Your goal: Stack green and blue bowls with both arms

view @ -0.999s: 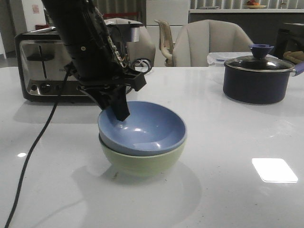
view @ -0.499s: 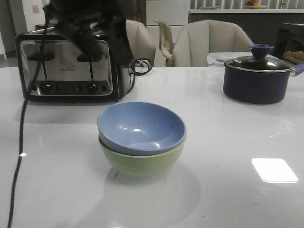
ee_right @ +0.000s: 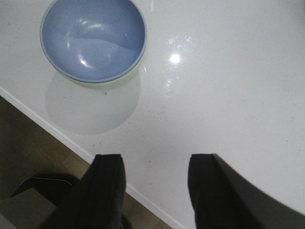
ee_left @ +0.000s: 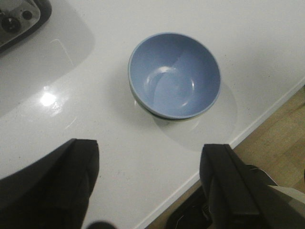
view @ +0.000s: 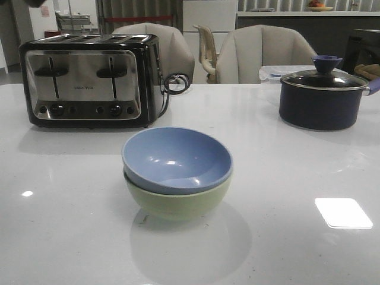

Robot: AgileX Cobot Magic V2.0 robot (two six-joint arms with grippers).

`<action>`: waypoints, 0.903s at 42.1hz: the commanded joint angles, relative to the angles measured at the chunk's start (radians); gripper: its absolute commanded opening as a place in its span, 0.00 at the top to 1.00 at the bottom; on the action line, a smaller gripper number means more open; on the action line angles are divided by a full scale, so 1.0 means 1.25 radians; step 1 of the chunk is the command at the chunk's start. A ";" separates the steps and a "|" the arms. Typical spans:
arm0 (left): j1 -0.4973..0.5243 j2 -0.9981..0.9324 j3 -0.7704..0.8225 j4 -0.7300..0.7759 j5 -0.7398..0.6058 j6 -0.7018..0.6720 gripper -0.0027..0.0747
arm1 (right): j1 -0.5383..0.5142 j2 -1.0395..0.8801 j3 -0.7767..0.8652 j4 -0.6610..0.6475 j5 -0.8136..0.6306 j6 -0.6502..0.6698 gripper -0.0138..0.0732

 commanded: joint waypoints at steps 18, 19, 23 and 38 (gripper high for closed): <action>-0.006 -0.223 0.201 0.106 -0.157 -0.125 0.31 | -0.004 -0.002 -0.023 -0.006 -0.046 -0.007 0.34; -0.006 -0.223 0.201 0.106 -0.158 -0.125 0.31 | -0.004 -0.002 -0.023 -0.006 -0.046 -0.007 0.34; -0.006 -0.223 0.201 0.106 -0.172 -0.125 0.33 | -0.004 -0.002 -0.023 -0.006 -0.046 -0.007 0.40; -0.006 -0.223 0.201 0.106 -0.196 -0.125 0.84 | -0.004 -0.002 -0.023 -0.005 -0.046 -0.007 0.80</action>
